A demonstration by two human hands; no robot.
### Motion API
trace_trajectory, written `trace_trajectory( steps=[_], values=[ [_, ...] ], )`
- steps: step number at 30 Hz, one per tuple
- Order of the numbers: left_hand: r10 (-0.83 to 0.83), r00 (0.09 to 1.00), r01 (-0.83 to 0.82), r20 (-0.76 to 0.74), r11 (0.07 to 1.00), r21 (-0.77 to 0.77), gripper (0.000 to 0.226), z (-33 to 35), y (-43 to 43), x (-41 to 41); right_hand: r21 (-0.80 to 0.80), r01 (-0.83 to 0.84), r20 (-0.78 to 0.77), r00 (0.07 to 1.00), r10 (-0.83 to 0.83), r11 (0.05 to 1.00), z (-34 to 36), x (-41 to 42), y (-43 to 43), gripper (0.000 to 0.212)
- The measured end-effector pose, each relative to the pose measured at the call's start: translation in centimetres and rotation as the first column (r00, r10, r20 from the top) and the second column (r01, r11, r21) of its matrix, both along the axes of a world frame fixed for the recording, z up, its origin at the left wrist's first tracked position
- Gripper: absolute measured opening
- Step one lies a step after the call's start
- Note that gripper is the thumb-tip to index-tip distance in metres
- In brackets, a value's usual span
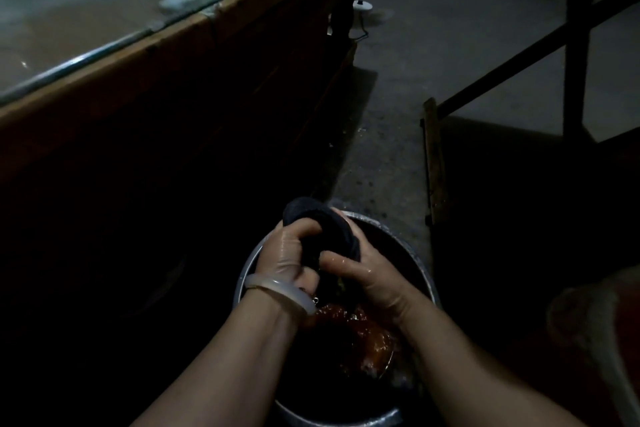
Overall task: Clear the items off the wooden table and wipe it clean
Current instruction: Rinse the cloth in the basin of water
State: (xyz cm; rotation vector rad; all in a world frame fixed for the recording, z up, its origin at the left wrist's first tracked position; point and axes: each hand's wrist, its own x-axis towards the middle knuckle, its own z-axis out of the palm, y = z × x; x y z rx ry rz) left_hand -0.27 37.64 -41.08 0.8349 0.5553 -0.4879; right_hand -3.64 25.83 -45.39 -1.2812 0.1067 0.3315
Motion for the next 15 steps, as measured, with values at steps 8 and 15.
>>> trace_trajectory(
  steps=[8,15],
  values=[
    [-0.004,0.995,0.034,0.103,0.956,-0.291,0.013,1.8,0.1,-0.3,0.319,0.192,-0.301,0.949,-0.093,0.928,0.3,-0.7,2.7,0.074],
    [-0.678,0.719,0.260,0.151,0.464,0.847,0.020,-0.6,2.3,1.4,-0.005,-0.045,-0.540,0.841,0.035,0.999,2.9,0.2,-0.8,0.006]
  ],
)
